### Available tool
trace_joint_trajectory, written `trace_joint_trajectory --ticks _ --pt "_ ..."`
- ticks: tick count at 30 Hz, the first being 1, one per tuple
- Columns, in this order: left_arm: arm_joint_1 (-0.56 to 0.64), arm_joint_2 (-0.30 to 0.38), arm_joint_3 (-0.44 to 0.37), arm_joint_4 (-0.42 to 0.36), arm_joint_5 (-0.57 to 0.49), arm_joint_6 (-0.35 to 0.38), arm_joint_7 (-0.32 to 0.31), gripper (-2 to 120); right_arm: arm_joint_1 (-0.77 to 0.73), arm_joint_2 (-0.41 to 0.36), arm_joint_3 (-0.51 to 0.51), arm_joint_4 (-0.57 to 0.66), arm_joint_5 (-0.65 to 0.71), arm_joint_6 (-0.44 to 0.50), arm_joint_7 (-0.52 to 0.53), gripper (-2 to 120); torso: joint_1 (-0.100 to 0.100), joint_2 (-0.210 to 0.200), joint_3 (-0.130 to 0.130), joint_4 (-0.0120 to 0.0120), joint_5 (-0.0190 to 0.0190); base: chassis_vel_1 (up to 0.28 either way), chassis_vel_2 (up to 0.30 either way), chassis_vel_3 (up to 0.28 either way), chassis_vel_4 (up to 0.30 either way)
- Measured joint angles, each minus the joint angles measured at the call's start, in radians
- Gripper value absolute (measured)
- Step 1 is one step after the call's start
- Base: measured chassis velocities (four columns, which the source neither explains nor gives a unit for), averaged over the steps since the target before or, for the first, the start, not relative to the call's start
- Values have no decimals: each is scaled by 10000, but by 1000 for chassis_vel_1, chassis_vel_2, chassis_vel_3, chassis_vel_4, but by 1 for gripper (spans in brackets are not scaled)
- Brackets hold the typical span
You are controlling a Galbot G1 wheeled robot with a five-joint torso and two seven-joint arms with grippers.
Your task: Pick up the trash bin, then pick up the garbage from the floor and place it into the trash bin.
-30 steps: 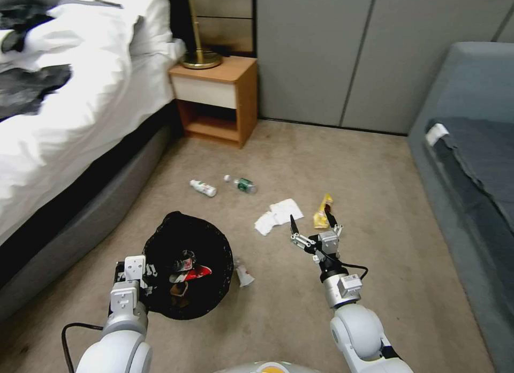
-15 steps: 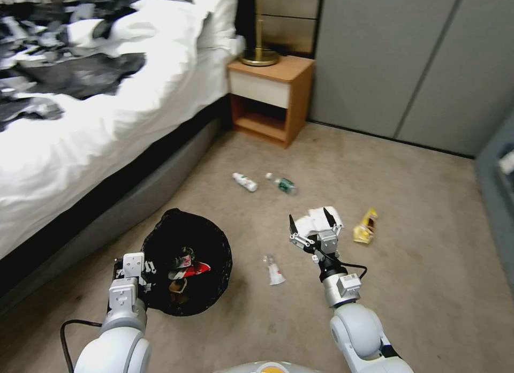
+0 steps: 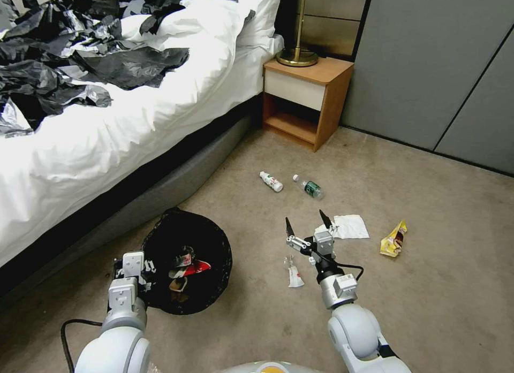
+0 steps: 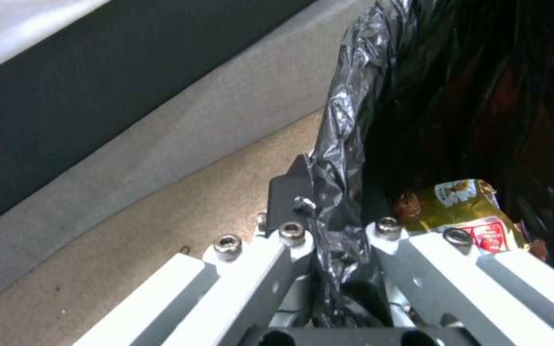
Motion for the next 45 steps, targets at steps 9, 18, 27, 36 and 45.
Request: trace_joint_trajectory --ticks 9,18,27,36,45 --pt "33 -48 8 0 57 0 3 1 654 -189 -577 -388 638 -2673 155 100 0 0 0 1 -1 0 0 0 0" --pt "64 -73 -20 0 104 6 -3 1 1571 -33 -876 -2504 1003 -3836 86 100 0 0 0 1 0 0 0 0 0" --pt "135 -106 -14 -13 161 12 -14 1 2440 135 -677 -4412 907 -4120 -406 100 0 0 0 1 0 0 0 0 0" --pt "139 -115 5 -13 175 12 -20 1 2617 266 -421 -5494 691 -3909 -683 100 0 0 0 1 0 0 0 0 0" --pt "166 -115 37 8 199 0 -21 1 2823 476 -339 -6432 426 -3495 -874 100 0 0 0 1 0 0 0 0 0"
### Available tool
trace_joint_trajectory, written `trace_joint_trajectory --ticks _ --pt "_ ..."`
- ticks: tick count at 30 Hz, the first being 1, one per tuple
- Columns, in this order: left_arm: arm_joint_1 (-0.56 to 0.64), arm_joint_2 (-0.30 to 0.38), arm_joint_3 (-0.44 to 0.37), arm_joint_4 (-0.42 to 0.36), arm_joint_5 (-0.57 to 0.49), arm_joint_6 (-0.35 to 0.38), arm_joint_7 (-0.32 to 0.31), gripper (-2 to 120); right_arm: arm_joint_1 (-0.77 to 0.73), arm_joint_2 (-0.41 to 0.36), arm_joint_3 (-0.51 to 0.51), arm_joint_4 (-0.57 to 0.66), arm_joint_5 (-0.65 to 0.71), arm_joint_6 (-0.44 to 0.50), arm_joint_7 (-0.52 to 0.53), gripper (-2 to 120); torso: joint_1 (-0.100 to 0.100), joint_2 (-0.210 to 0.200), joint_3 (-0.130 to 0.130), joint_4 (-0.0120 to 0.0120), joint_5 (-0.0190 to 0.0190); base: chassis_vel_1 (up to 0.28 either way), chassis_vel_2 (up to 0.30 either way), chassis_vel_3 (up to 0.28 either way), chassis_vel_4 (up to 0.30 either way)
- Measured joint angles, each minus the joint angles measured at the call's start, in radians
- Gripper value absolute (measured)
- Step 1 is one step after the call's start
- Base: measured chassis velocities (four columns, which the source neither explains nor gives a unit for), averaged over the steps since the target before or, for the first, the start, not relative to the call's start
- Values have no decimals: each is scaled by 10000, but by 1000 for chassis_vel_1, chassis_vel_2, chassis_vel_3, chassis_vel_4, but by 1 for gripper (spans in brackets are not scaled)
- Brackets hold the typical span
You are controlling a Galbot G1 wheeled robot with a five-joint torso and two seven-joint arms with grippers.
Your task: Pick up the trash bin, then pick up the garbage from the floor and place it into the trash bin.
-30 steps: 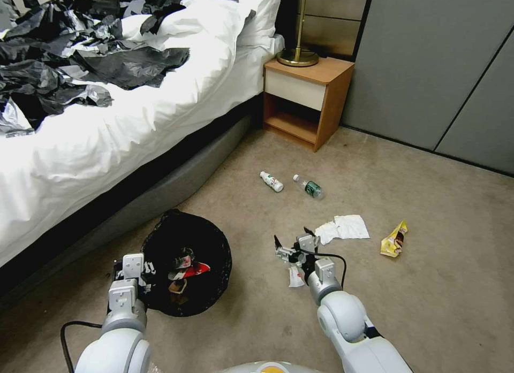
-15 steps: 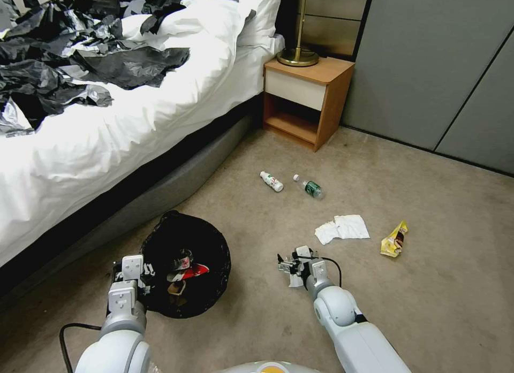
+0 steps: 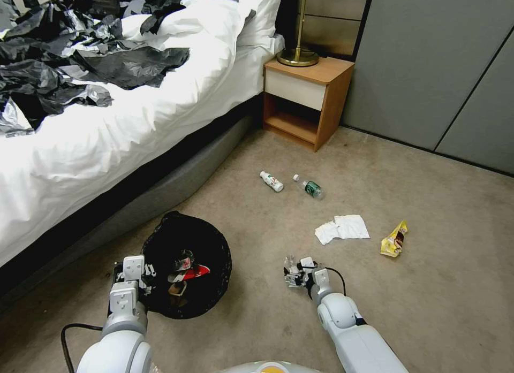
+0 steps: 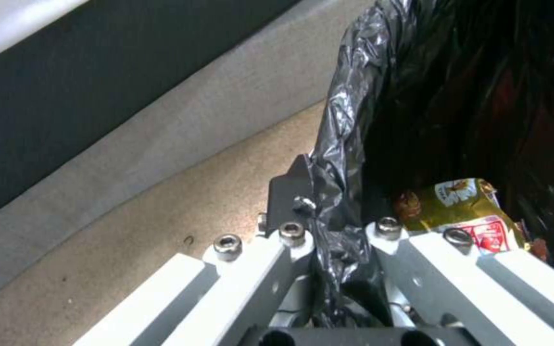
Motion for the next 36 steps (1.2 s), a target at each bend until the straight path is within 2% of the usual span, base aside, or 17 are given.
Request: trace_joint_trajectory --ticks 4,6,10,13,15,17,18,20,21,25,26,29,32,36 --pt "34 11 -15 1 0 -13 0 1 35 85 2 -192 -79 97 -29 99 0 0 0 0 0 0 0 0 0" --pt "30 12 -18 2 0 -17 -3 1 34 164 -74 -217 -138 128 -36 89 0 0 0 0 -1 0 0 0 0" --pt "12 4 -6 1 0 -17 -7 1 16 192 -142 -179 -159 130 -32 81 0 0 -1 0 -1 0 0 0 0" --pt "-10 -3 9 4 6 -18 -9 1 -29 234 -219 -180 -229 187 -15 65 0 0 -1 -1 -1 0 0 0 0" --pt "-11 -3 10 6 7 -17 -10 1 -37 240 -228 -187 -242 204 -13 61 0 1 -1 -1 -1 0 0 0 0" --pt "-27 -3 16 12 9 -17 -12 1 -62 255 -238 -207 -279 267 -2 50 0 1 -1 2 1 0 0 0 0" --pt "-27 -3 16 12 9 -17 -12 1 -62 255 -238 -207 -279 267 -2 50 0 1 -1 2 1 0 0 0 0" --pt "-39 -3 23 17 11 -16 -13 1 -62 260 -236 -226 -293 303 21 39 0 1 -1 2 1 0 0 0 0" --pt "-39 -3 23 17 11 -16 -13 1 -62 260 -236 -226 -293 303 21 39 0 1 -1 2 1 0 0 0 0" --pt "-45 0 31 25 12 -15 -14 1 -64 261 -216 -249 -306 367 132 22 0 1 -1 1 2 0 0 0 0" --pt "-45 0 31 25 12 -15 -14 1 -64 261 -216 -249 -306 367 132 22 0 1 -1 1 2 0 0 0 0" --pt "-48 3 33 25 12 -15 -13 1 -65 250 -177 -272 -333 442 151 7 0 0 -1 1 0 0 0 0 0" --pt "-52 3 38 25 12 -15 -14 1 -68 249 -161 -267 -338 490 163 0 0 0 -1 2 3 0 0 0 0" --pt "-56 4 47 25 18 -12 -14 1 -70 212 -123 -189 -345 548 237 0 0 0 0 -1 -1 0 0 0 0"
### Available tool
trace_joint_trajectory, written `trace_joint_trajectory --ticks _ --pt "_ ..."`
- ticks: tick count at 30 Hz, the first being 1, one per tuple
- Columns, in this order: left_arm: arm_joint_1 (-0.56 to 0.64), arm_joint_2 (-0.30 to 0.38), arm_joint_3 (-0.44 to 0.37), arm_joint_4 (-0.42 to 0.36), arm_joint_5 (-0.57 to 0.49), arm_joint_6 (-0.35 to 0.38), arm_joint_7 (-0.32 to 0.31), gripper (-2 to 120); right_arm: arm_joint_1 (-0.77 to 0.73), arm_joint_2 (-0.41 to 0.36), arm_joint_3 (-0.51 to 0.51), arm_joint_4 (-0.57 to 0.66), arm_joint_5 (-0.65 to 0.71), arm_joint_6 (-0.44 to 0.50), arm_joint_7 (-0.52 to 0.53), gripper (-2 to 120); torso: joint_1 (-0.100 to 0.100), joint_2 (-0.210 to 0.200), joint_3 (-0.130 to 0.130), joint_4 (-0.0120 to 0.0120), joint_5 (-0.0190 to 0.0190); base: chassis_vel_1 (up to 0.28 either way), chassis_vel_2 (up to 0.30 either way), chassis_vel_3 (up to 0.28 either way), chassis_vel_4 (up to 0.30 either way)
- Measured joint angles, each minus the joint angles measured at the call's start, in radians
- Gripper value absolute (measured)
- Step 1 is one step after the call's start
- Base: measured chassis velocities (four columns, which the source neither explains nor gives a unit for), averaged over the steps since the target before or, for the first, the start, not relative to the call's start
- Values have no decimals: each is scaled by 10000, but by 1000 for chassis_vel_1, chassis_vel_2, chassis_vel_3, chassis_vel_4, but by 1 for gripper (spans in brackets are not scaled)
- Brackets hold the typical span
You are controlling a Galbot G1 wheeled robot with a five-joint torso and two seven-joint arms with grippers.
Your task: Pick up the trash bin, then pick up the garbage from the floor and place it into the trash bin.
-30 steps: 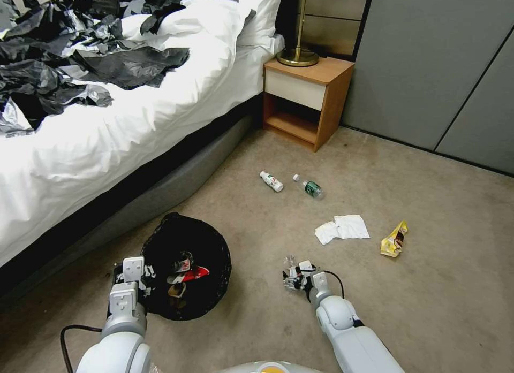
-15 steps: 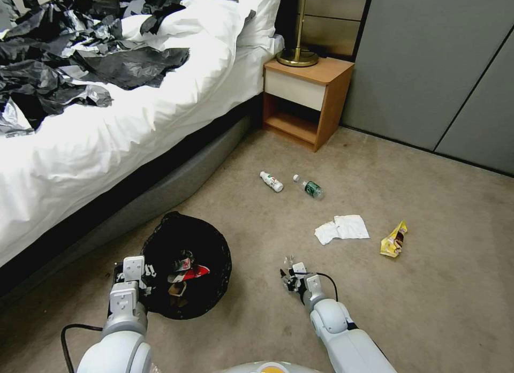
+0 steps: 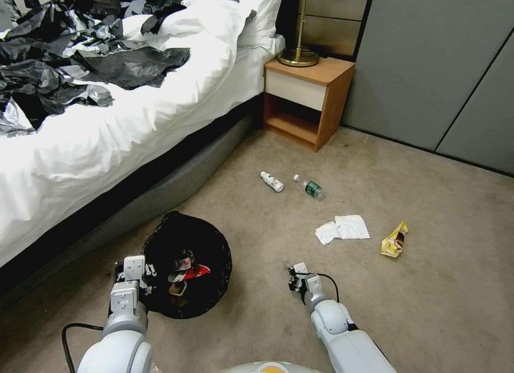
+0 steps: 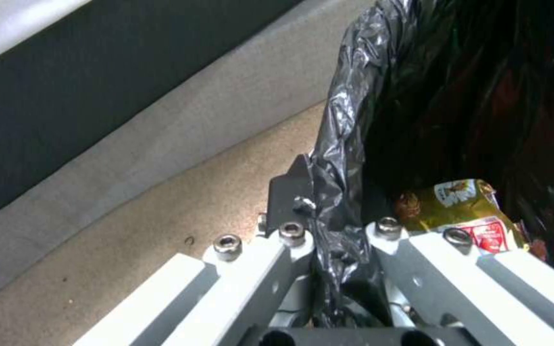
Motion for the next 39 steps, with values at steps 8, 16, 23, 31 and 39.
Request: trace_joint_trajectory --ticks 8,16,23,31,39 --pt "-21 -1 8 20 2 10 4 1 -235 -173 15 1450 87 302 358 0 0 0 0 1 -1 0 0 0 0" --pt "-40 -6 63 29 35 35 27 1 -823 -346 -114 3975 211 2056 74 0 0 0 0 0 0 0 0 0 0" --pt "-5 -14 96 42 52 69 88 1 -1077 -732 -740 6266 803 3884 -2412 0 0 0 0 1 -2 0 0 0 0" --pt "62 -38 178 21 74 92 116 1 -1199 -984 -1961 6494 1098 4292 -3187 0 0 1 -1 1 0 0 0 0 0" --pt "75 -36 238 -92 87 223 143 1 -892 -883 -3078 5311 982 4019 -2654 0 0 0 0 2 1 0 0 0 0"
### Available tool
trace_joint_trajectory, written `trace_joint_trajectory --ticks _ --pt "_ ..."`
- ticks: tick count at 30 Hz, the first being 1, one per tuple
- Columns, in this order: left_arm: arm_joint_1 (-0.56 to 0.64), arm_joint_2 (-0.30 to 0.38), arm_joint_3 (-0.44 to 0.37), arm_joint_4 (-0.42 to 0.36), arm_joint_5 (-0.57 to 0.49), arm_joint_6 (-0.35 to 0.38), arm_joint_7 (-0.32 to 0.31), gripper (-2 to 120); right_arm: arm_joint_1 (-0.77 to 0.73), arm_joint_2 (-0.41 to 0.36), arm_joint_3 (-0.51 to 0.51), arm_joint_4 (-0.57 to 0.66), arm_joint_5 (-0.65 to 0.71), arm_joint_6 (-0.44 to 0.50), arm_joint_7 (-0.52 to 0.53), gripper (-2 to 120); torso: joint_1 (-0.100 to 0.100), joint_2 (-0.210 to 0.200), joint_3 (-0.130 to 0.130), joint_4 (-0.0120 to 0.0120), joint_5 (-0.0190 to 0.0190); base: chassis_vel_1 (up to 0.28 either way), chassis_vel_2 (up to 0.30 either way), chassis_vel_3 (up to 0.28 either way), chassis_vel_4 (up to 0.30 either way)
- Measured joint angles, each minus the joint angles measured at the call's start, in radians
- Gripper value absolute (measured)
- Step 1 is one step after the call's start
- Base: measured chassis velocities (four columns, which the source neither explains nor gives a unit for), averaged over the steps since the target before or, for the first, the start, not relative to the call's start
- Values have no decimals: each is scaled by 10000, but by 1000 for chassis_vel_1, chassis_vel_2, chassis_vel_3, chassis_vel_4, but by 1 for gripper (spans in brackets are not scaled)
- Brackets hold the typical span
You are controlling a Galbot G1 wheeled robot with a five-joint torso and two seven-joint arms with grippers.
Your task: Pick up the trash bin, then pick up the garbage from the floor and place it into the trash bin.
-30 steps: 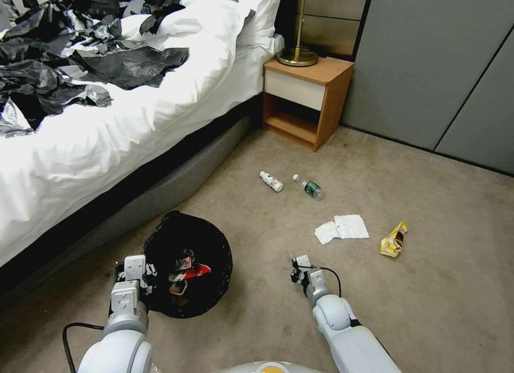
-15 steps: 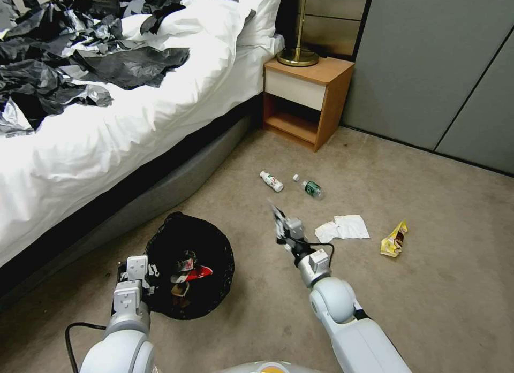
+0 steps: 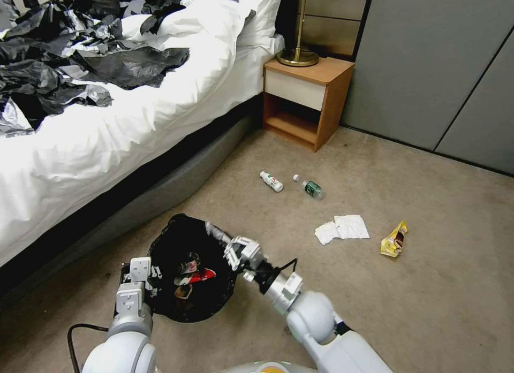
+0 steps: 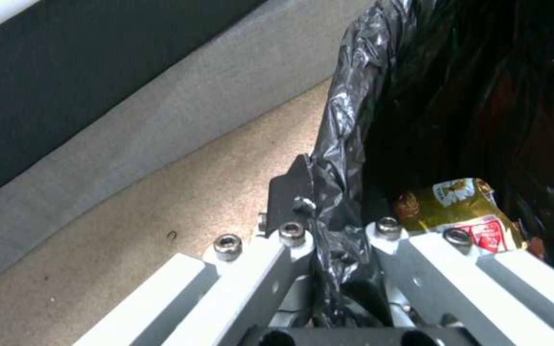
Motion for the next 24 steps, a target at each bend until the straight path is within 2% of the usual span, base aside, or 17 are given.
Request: trace_joint_trajectory --ticks 14,17,18,24 --pt "33 -120 306 -3 130 19 51 1 304 216 -448 -1018 -254 -389 407 0 0 0 0 -1 0 0 0 0 0" --pt "40 -148 330 -12 161 19 56 1 315 207 -442 -1026 -259 -435 425 17 0 0 0 0 0 0 0 0 0" --pt "40 -148 330 -12 161 19 56 1 315 207 -442 -1026 -259 -435 425 17 0 0 0 0 0 0 0 0 0" --pt "13 -161 399 -11 197 19 61 1 286 195 -411 -1013 -255 -456 464 41 0 0 0 -1 0 0 0 0 0"
